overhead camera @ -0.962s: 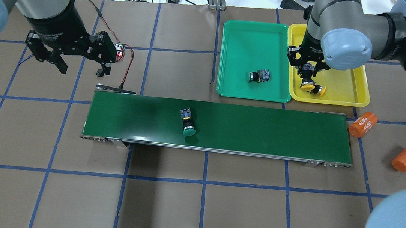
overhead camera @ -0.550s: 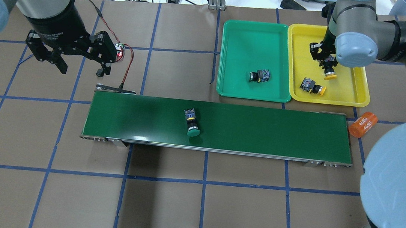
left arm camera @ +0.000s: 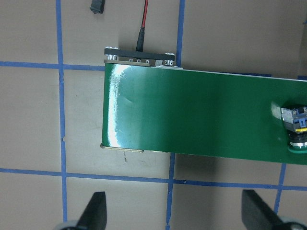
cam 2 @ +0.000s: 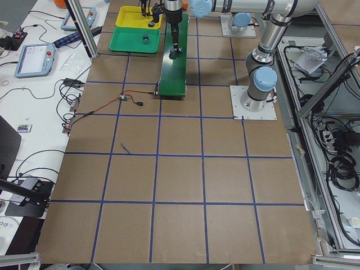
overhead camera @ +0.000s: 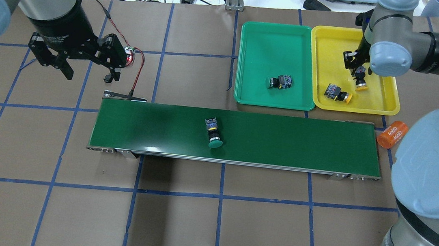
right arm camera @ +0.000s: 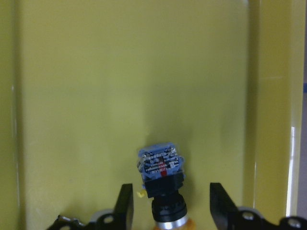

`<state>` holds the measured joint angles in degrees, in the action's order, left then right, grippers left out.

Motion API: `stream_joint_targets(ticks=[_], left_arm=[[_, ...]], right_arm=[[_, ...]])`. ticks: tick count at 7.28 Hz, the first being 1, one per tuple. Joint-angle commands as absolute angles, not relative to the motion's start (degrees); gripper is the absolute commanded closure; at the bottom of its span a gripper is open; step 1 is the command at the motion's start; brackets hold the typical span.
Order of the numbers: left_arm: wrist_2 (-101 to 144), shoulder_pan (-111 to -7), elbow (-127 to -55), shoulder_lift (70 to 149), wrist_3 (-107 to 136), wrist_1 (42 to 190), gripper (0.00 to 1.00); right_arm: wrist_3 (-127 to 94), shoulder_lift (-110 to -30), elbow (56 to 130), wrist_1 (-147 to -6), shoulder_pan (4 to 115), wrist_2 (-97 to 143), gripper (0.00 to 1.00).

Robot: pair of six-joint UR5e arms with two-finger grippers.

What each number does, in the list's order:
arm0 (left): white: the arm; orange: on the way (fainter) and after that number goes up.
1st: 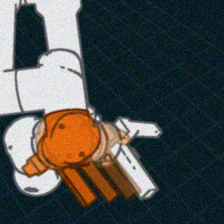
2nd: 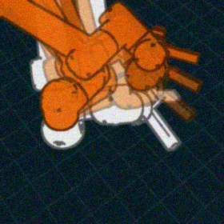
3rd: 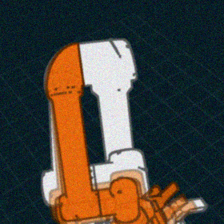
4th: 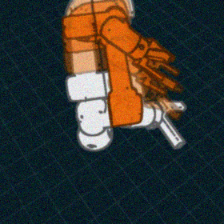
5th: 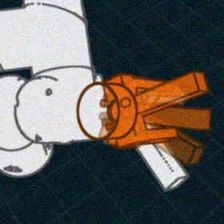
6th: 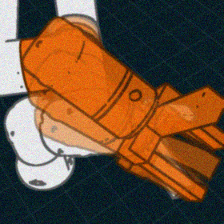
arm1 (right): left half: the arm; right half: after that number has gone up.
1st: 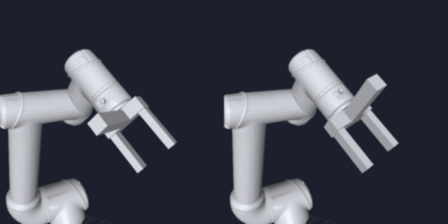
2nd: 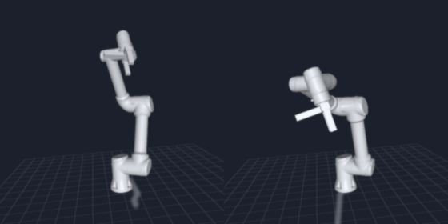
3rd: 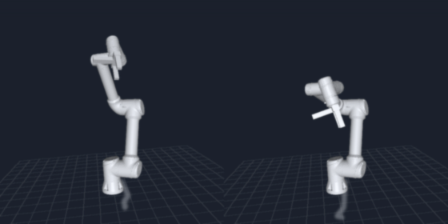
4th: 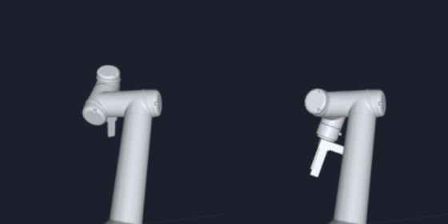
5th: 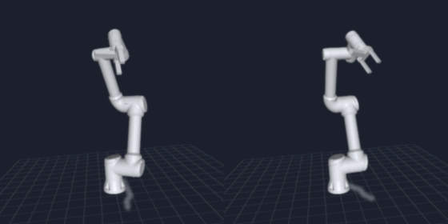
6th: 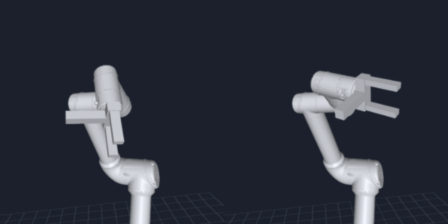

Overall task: Sort buttons by color to trays
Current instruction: 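Carry the yellow-capped button into the yellow tray and release with right gripper, then return right gripper to the conveyor and grasp the green-capped button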

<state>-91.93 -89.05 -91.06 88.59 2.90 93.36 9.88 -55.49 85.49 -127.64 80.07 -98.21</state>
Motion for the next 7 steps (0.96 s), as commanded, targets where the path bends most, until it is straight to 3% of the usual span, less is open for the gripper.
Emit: stream_joint_targets(ticks=[1,7], left_arm=[[-91.93,-89.03,-91.05,88.59,2.90,93.34,0.00],[-91.93,-89.03,-90.97,88.59,2.90,93.34,0.00]], right_arm=[[9.76,-58.60,86.13,-125.27,80.59,-97.73,0.00],[8.61,-82.34,88.77,-93.91,87.01,-98.35,0.00]])
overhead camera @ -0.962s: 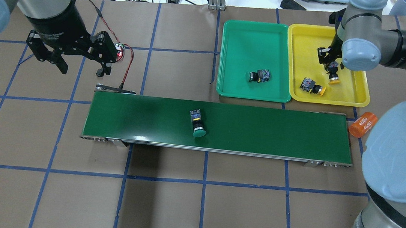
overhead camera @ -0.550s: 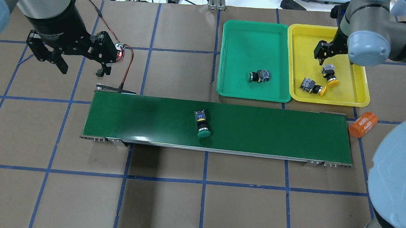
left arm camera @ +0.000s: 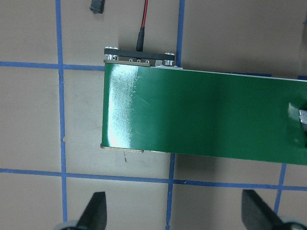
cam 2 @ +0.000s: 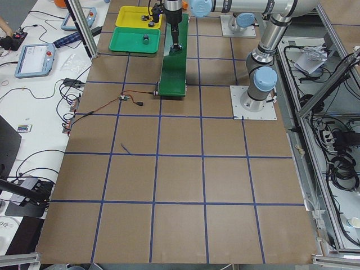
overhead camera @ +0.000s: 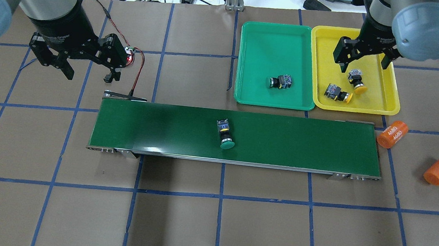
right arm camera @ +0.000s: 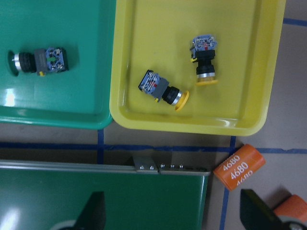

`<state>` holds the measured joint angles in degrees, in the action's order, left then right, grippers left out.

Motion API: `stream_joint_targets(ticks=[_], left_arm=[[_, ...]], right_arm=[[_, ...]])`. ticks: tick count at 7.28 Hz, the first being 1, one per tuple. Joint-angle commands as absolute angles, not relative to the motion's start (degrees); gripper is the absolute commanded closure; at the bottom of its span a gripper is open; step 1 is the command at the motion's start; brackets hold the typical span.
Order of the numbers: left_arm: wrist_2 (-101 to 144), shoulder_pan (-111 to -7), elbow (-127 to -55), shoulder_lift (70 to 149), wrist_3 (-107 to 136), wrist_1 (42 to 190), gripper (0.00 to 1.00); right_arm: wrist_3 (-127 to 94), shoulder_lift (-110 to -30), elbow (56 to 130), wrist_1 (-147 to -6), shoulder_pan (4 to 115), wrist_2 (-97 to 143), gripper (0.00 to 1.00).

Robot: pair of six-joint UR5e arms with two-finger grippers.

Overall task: Sort buttons by color to trays
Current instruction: 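Return right gripper to the conveyor and grasp the green-capped button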

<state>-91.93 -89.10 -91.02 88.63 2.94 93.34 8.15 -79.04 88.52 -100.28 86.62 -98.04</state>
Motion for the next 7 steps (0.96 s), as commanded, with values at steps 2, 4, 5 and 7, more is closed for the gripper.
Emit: stream_joint_targets(ticks=[2,4,5,7], left_arm=[[-91.85,-89.12,-90.97,88.68,2.99,93.34,0.00],[-91.93,-89.03,-90.97,88.59,2.90,93.34,0.00],[-91.93,-89.03,-90.97,88.77,2.99,93.34,0.00],[-91.85,-89.12,-90.97,88.77,2.99,93.34,0.00]], right_arm=[[6.95,-82.71,89.56,-93.42,88.49,-95.56,0.00],[-1.46,-80.96,89.56,-94.21,93.40,-91.76,0.00],[-1.15,-78.51,89.56,-97.96,94.21,-91.58,0.00],[-1.93,-78.22,89.65,-99.32,95.27,-88.79,0.00]])
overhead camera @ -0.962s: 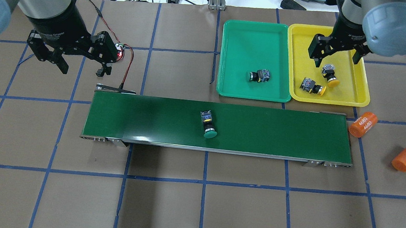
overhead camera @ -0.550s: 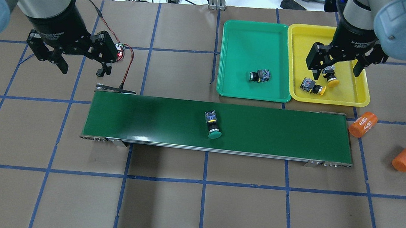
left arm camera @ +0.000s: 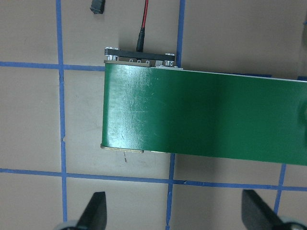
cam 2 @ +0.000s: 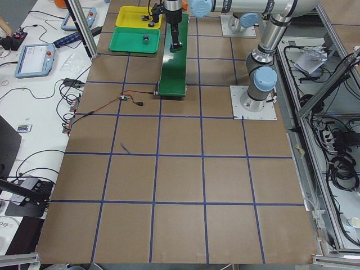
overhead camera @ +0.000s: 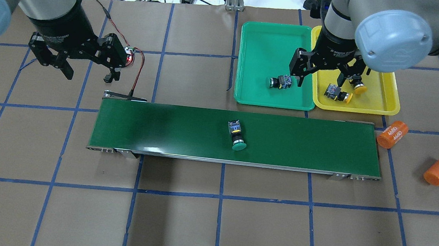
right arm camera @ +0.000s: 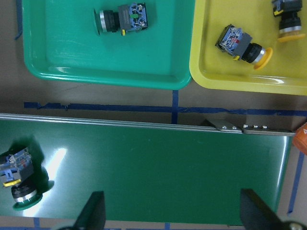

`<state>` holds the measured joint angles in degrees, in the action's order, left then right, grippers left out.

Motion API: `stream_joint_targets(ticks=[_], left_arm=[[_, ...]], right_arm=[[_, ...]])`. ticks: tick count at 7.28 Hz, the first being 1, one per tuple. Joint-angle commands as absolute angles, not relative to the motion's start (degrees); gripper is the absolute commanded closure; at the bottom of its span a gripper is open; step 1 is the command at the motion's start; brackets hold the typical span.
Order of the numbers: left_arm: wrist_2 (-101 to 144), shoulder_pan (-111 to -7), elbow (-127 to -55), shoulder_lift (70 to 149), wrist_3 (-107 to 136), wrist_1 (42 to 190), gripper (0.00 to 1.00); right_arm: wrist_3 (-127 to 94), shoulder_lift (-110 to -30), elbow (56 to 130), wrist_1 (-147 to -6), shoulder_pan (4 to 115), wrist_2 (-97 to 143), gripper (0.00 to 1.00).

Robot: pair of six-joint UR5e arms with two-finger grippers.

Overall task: Sort buttons by color to trays
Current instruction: 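Return right gripper to the conveyor and grasp the green-capped button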

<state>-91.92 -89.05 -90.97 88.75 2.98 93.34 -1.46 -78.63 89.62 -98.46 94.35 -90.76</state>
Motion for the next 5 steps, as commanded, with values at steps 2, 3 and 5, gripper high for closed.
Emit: stream_joint_targets(ticks=[2,3,5], left_arm=[[-91.85,-89.12,-90.97,88.77,2.99,93.34,0.00],[-91.85,-89.12,-90.88,88.94,2.99,93.34,0.00],[-91.85,-89.12,-90.97,89.12,3.08,93.34,0.00]], right_arm=[[-2.19,-75.44,90.35,-99.58,97.46,-86.33,0.00],[-4.98,-74.63,90.35,-101.49,99.47,-86.22,0.00],[-9.48,-71.74,90.53,-103.53,103.70,-87.19,0.00]])
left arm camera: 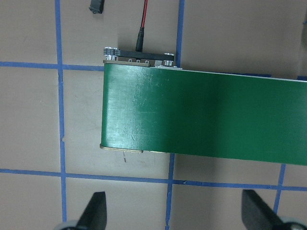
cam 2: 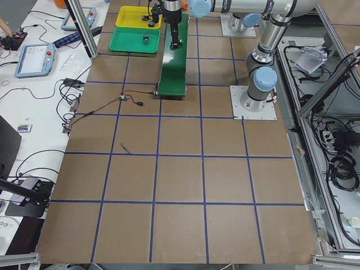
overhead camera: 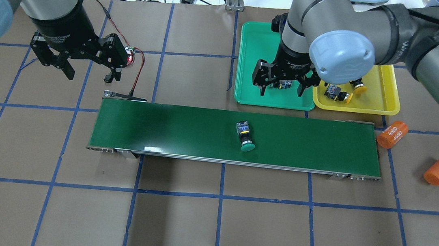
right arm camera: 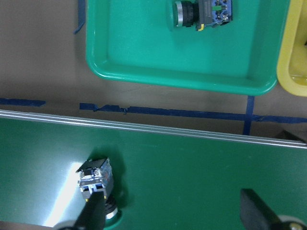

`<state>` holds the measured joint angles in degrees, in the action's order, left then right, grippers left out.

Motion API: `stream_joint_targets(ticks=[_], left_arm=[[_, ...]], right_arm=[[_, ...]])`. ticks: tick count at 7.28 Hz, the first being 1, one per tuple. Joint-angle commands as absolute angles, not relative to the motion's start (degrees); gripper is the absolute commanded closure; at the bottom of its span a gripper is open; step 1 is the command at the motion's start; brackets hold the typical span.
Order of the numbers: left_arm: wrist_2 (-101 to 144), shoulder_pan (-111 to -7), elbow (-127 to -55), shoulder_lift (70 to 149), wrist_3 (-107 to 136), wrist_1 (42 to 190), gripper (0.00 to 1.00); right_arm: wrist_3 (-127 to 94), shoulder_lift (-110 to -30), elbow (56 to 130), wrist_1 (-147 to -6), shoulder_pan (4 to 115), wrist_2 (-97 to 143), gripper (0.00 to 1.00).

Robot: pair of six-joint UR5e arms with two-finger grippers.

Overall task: Sort buttons by color to trays
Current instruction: 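Return right gripper to the conveyor and grasp the green-capped button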

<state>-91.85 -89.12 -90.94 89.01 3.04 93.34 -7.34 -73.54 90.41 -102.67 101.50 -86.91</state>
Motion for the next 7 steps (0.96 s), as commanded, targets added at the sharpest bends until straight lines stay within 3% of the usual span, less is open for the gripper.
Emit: stream_joint_targets(ticks=[1,3,6,7], left_arm=[[-91.85,-89.12,-90.88,89.03,3.08,93.34,0.00],[-91.84,-89.12,-90.88,88.95,3.08,93.34,0.00],[-91.85,-89.12,-90.97,88.77,3.08,93.34,0.00],[-91.85,-89.12,-90.97,88.77,3.08,93.34,0.00]], right_arm=[[-10.97,-70.59,92.01,-103.54,104.06,-86.40,0.00],[-10.90,-70.49,96.75,-103.97,104.06,-86.66,0.00],[-11.07,-68.74,97.56,-103.97,104.06,-86.40,0.00],[-10.90,-68.56,97.56,-103.97,104.06,-86.40,0.17]])
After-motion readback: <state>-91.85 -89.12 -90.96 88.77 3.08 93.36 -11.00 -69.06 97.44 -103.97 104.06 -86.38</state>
